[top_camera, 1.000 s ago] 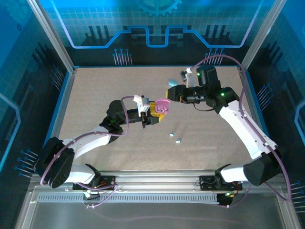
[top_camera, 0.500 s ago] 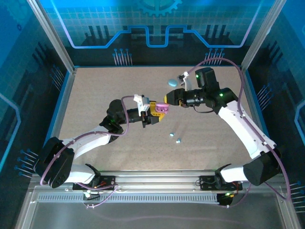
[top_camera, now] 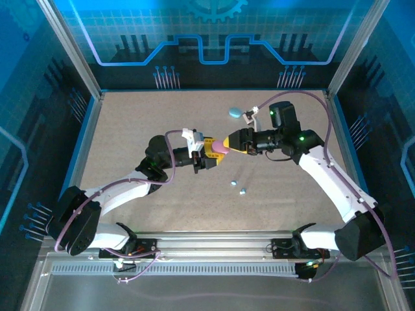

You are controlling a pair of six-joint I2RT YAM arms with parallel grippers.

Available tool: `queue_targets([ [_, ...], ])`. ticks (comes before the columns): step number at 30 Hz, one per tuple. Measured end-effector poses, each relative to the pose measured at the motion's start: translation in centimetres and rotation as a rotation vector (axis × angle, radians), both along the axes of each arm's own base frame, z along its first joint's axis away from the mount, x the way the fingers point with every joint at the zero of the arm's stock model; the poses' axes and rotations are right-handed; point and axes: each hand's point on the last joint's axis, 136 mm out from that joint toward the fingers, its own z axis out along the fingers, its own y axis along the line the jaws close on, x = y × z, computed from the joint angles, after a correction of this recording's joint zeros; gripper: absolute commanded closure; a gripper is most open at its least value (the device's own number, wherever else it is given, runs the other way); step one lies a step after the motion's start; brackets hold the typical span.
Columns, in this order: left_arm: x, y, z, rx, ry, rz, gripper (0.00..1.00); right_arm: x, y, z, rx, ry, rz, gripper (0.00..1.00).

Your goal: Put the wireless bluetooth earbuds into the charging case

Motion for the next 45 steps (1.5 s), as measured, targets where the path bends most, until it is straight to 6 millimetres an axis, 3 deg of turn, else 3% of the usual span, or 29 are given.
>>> queue_targets([
  [14,0.3,0.1,0.3,-0.011,-0.01,0.019,0.65,-0.2,1.5,0.6,0.158,0.076,0.082,0.53],
  [22,0.4,0.2,0.6,-0.016,-0.024,0.028,0.62,-0.1,1.4,0.8,0.175,0.079,0.082,0.82],
  [27,0.7,0.3,0.3,-0.007,-0.022,0.045,0.58,0.2,1.3,0.5,0.17,0.08,0.067,0.89],
  [32,1.1,0.3,-0.2,0.012,-0.015,0.071,0.48,0.5,1.2,-0.2,0.17,0.093,0.044,0.91],
  [38,1.7,0.5,-0.4,0.025,-0.026,0.11,0.29,1.3,0.8,-1.3,0.159,0.121,-0.009,0.91],
  [45,1.9,1.2,-0.6,0.039,-0.039,0.159,0.14,4.5,-2.2,-2.4,0.144,0.107,-0.165,0.91],
])
